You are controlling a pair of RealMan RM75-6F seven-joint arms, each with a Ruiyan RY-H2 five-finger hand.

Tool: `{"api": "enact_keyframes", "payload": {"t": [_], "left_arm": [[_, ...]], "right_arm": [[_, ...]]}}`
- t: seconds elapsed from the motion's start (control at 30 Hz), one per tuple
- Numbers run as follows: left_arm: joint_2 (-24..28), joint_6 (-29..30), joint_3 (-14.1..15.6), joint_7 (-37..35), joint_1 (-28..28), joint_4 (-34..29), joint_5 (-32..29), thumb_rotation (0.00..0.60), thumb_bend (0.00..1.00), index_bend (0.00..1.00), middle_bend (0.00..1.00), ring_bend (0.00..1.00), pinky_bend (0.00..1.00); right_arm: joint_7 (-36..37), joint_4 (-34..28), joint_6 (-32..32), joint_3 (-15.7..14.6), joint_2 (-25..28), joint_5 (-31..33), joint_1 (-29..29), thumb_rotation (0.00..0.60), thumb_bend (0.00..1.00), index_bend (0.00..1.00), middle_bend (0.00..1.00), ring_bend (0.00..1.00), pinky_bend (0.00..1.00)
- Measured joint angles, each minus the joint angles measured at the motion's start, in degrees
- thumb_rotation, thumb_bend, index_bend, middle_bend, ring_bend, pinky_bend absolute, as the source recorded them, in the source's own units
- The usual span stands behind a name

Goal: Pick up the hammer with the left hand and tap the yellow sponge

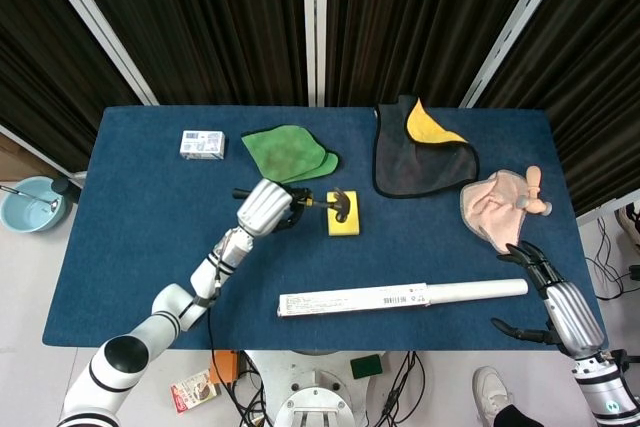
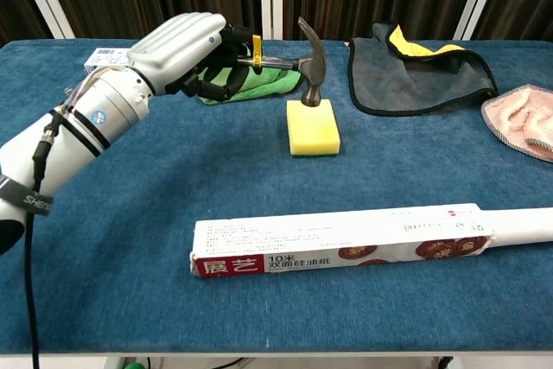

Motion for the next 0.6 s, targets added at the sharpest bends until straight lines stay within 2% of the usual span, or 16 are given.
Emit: {"api": "enact_keyframes", "payload": {"t": [0.3, 0.6], "left_arm": [[-0.9, -0.9, 0.3, 5.6, -1.8, 2.6, 0.1, 0.6, 0.71, 0.88, 0.91, 0.86, 1.0], [-2.0, -1.1, -0.5, 6.5, -2.9, 4.3, -1.0, 0.6, 0.72, 0.88, 0.91, 0.86, 1.0]], "right_arm": [[-0.2, -0.2, -0.4, 0.2, -0.1, 0.2, 0.0, 0.6, 0.11, 0.09, 0.2, 0.03, 0.18], [-0.6, -0.7, -1.1, 0.5, 0.0, 0.8, 0.2, 0.6, 0.11, 0.09, 0.2, 0.03, 0.18]]}}
